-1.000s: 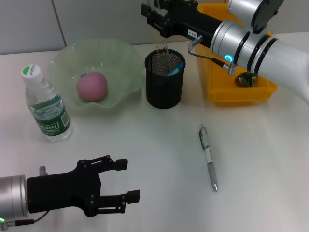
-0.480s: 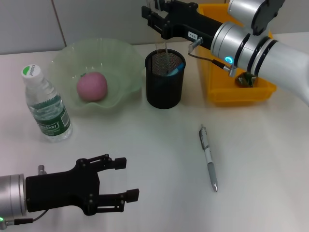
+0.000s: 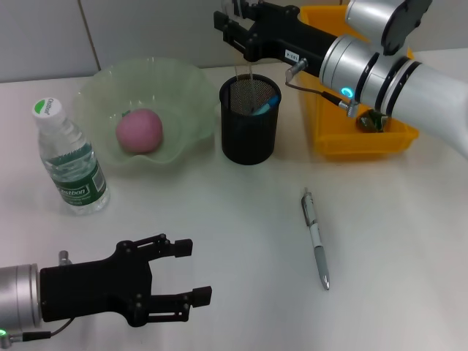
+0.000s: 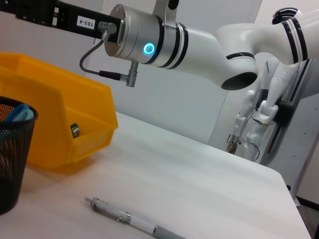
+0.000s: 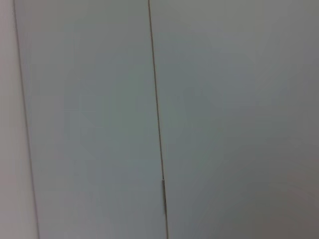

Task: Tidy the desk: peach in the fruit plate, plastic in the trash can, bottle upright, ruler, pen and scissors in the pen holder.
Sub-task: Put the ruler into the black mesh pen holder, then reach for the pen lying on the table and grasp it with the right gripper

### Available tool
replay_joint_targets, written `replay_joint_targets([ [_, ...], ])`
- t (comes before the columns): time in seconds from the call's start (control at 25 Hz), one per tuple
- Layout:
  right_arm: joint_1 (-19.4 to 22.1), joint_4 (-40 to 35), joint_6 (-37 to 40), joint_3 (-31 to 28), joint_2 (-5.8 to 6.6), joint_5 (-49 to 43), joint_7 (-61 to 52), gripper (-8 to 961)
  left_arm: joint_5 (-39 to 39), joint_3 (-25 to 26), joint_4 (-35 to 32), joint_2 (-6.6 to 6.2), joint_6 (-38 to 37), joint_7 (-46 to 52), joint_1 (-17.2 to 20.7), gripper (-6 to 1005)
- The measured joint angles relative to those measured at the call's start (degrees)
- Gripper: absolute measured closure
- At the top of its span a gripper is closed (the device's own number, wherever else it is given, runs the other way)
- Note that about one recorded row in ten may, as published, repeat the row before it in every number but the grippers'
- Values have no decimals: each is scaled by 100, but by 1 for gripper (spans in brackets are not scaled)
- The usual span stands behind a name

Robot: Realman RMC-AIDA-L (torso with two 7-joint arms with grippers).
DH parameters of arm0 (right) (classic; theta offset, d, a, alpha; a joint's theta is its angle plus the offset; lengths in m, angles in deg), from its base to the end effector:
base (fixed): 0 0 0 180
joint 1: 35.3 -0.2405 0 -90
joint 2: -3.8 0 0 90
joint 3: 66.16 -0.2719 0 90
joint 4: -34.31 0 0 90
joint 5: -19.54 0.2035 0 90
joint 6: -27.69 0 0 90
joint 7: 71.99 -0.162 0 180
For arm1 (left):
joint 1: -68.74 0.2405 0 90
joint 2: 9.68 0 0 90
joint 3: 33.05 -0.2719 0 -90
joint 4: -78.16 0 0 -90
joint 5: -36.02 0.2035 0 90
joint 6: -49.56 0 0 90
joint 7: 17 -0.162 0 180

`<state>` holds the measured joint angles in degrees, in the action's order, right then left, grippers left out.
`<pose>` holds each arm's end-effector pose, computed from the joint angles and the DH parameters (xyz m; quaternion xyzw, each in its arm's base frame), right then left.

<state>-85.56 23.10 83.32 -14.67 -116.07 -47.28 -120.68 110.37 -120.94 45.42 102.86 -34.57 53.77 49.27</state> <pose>0.1720 0.4600 -0.0585 -0.8558 0.1776 0.3374 0.3496 -0.2698 0.2663 -0.0636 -0.9429 -0.1921 -0.2706 0.0291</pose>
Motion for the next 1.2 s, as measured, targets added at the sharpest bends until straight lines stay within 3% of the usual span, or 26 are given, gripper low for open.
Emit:
replay_joint_targets([
  [0.6, 72, -13, 118, 231, 0, 17, -50, 486, -9, 19, -20, -28, -71, 1, 45, 137],
  [0.8, 162, -51, 304, 187, 0, 31, -53, 346, -4, 80, -8, -32, -121, -3, 51, 137],
  [1.2, 191, -57, 311, 198, 23, 38, -69, 261, 0, 80, -8, -41, -122, -8, 57, 137],
])
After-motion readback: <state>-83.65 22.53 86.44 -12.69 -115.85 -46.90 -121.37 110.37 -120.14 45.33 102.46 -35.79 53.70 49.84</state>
